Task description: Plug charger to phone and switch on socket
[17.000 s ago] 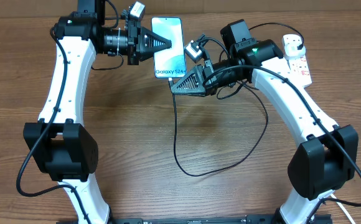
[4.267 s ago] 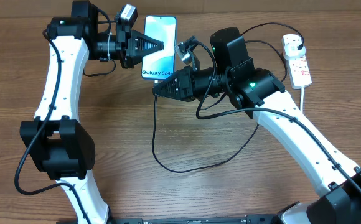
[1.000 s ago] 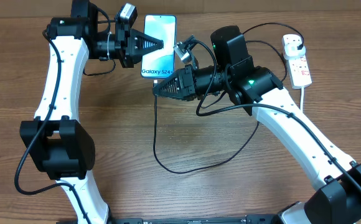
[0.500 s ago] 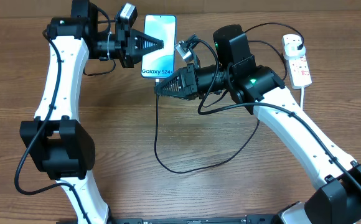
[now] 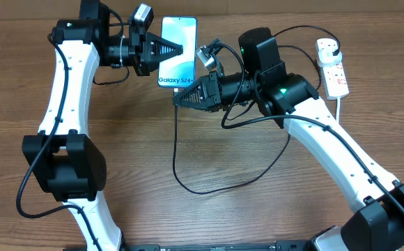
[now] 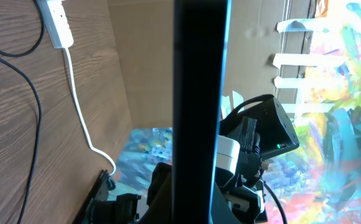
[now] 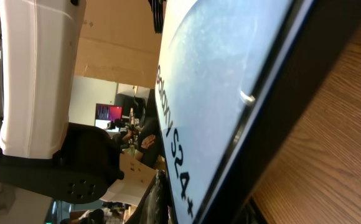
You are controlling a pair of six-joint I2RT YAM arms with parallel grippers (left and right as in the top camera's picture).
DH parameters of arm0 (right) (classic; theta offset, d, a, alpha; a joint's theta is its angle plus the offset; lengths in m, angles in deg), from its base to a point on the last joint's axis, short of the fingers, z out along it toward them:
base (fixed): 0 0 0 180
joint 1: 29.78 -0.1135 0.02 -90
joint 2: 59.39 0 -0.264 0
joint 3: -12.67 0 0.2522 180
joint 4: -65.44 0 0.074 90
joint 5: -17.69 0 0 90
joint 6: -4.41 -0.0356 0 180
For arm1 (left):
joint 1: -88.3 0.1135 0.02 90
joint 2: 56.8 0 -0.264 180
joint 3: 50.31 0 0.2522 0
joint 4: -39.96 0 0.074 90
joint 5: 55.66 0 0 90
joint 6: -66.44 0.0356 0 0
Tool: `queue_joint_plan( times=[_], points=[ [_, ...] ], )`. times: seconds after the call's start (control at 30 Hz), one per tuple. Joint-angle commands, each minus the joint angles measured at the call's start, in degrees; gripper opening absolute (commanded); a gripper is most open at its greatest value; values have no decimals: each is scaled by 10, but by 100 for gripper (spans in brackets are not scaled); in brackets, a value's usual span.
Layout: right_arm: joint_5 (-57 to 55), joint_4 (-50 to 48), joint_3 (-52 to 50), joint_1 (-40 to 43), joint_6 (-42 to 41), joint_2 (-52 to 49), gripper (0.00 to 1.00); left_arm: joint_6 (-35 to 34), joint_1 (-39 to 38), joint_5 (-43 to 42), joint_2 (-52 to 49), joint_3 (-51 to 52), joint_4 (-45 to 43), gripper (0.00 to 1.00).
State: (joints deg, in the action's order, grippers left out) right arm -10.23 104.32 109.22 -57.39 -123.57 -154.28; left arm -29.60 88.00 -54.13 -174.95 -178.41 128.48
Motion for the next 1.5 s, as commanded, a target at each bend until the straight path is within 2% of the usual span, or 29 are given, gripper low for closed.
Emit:
queue_joint_plan(
  times=[0.0,0.83,1.47],
  points=[
    [-10,-10,-2,4,-2,-3,4,0,-5,-21,11,-1,2,4],
    [-42,-39,-2,4,-41,-4,4,0,-5,-21,11,-1,4,4],
    [-46,-19,-3,2,-42,-4,4,-9,-5,-21,11,-1,4,4]
  ],
)
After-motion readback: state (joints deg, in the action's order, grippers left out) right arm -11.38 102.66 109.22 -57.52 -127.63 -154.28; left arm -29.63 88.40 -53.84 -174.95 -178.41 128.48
